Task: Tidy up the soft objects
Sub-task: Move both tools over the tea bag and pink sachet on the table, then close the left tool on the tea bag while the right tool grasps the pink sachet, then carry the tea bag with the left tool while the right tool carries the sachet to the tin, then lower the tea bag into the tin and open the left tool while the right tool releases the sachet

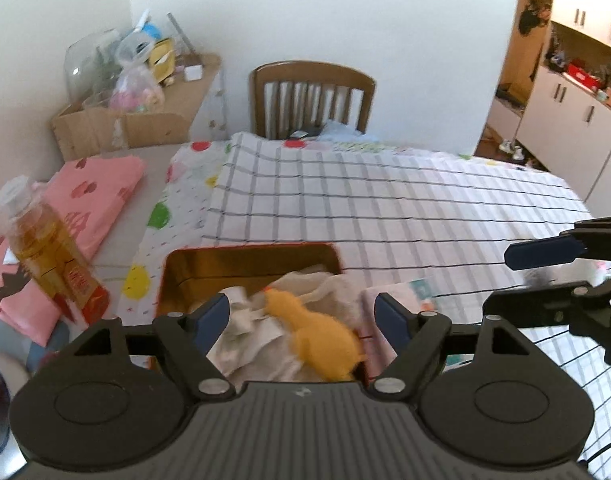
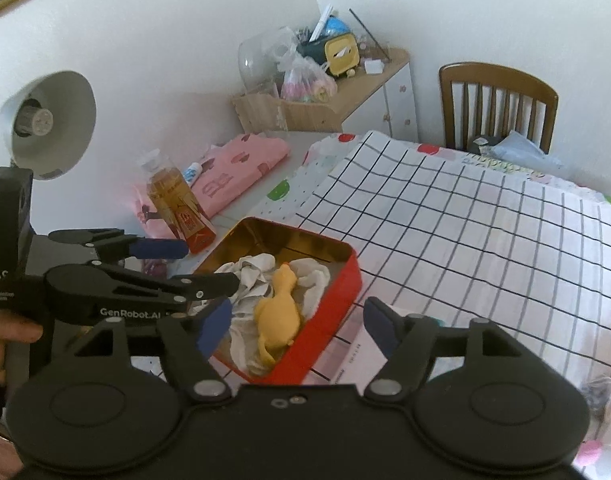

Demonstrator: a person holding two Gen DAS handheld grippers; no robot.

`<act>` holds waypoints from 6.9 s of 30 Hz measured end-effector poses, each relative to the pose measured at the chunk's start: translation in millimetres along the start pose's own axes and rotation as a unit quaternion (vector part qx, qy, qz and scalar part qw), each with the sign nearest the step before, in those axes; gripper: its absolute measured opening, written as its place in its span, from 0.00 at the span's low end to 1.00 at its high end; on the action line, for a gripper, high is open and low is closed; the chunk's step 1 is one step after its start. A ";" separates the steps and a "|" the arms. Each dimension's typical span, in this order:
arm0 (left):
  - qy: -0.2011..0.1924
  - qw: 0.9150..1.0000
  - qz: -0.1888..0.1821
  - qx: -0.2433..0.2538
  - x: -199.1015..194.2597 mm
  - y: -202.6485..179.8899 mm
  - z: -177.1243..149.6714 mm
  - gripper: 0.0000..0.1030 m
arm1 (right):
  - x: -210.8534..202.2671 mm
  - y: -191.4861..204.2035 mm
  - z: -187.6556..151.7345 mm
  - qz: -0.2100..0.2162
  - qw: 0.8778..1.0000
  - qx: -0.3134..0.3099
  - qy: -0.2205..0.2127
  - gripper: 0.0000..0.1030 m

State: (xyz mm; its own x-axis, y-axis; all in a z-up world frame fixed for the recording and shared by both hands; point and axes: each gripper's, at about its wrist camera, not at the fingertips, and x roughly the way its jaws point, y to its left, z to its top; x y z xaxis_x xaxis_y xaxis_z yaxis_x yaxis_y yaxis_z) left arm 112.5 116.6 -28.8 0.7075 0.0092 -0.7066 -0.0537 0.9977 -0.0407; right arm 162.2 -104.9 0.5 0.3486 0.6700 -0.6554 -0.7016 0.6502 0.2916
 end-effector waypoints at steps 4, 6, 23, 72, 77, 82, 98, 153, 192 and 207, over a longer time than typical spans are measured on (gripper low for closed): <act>-0.013 1.000 -0.015 0.010 -1.9 -26.0 5.0 0.82 | -22.4 -14.4 -7.7 -0.003 1.000 0.000 -0.008 0.82; -0.016 1.000 -0.022 0.014 -0.1 -38.9 7.8 0.82 | -32.8 -23.1 -11.1 -0.007 1.000 0.002 -0.010 0.84; -0.027 0.996 -0.075 0.043 41.1 -156.6 23.8 0.84 | -100.4 -134.3 -30.9 -0.084 0.996 -0.026 0.023 0.98; 0.065 0.977 -0.157 0.130 207.7 -273.9 -7.8 0.83 | 29.2 -269.7 -33.4 0.023 0.927 -0.198 0.317 0.52; 0.060 0.975 -0.167 0.137 214.3 -278.5 -6.4 0.83 | 26.7 -273.8 -35.3 0.037 0.926 -0.197 0.320 0.41; 0.059 0.971 -0.179 0.146 218.9 -281.9 -6.6 0.75 | 18.2 -277.5 -31.4 0.037 0.932 -0.198 0.301 0.37; 0.052 0.966 -0.186 0.174 225.1 -304.6 -5.5 0.32 | 3.3 -301.8 -21.8 0.011 0.956 -0.153 0.250 0.37; -0.011 0.995 -0.065 0.069 22.7 -112.1 13.9 0.18 | -65.3 -62.1 7.5 -0.022 0.977 -0.196 0.078 0.36; 0.045 0.999 -0.004 -0.017 53.1 81.5 -4.5 0.18 | 130.5 49.4 40.2 -0.037 0.975 -0.177 0.129 0.37; 0.076 0.997 -0.027 -0.011 86.2 80.2 -11.8 0.18 | 169.8 45.1 34.4 -0.060 0.973 -0.163 0.152 0.40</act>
State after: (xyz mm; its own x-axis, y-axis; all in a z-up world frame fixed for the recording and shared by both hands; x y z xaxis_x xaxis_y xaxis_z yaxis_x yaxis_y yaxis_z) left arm 160.8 196.6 -101.3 0.5955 -0.0554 -0.8014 -0.0359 0.9948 -0.0954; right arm 211.1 50.5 -73.6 0.2758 0.4268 -0.8613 -0.8440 0.5363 -0.0045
